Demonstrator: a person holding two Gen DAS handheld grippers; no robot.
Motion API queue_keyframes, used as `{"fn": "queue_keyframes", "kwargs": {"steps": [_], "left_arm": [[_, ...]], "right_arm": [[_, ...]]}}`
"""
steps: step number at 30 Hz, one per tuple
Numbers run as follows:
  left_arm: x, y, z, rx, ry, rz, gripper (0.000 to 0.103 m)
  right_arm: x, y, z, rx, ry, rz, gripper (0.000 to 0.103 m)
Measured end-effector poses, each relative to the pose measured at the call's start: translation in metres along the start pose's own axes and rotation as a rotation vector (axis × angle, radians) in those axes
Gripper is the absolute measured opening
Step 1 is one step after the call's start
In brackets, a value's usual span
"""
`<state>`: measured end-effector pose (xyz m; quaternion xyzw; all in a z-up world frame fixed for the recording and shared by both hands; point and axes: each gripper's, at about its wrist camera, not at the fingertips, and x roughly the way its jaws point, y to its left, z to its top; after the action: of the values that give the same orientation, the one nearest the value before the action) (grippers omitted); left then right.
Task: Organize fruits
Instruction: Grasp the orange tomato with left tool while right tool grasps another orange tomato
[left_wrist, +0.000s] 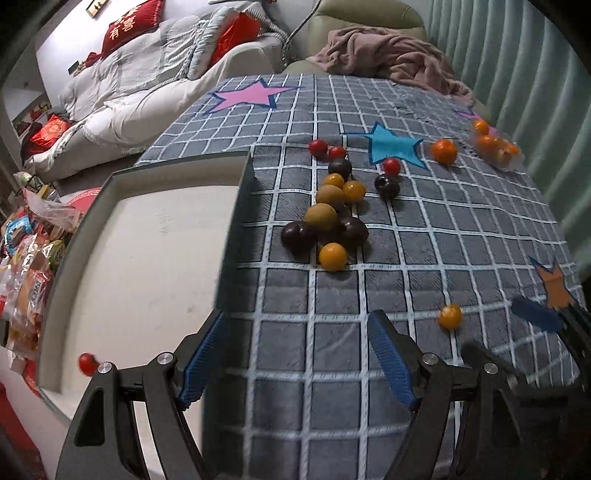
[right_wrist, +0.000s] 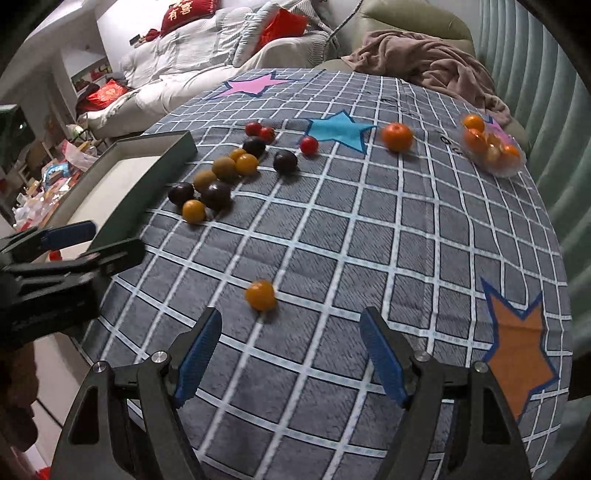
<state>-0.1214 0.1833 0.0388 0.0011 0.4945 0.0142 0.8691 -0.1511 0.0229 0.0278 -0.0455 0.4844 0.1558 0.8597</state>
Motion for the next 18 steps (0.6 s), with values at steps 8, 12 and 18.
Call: {"fn": "queue_keyframes", "kwargs": {"steps": [8,12,18], "left_arm": [[0.031,-0.009,0.011,-0.044,0.031,0.022,0.079],[0.042,-0.008,0.015,-0.073,0.042,0.026,0.079],[0.051,-0.011,0.019,-0.089,0.037,0.036,0.078]], "right_arm": [[0.016,0.005,-0.003,-0.052,-0.006,0.03,0.08],[0.023,0.01,-0.001,-0.071,-0.015,0.032,0.08],[0.029,0.02,0.006,-0.114,-0.039,0.028,0.066]]}}
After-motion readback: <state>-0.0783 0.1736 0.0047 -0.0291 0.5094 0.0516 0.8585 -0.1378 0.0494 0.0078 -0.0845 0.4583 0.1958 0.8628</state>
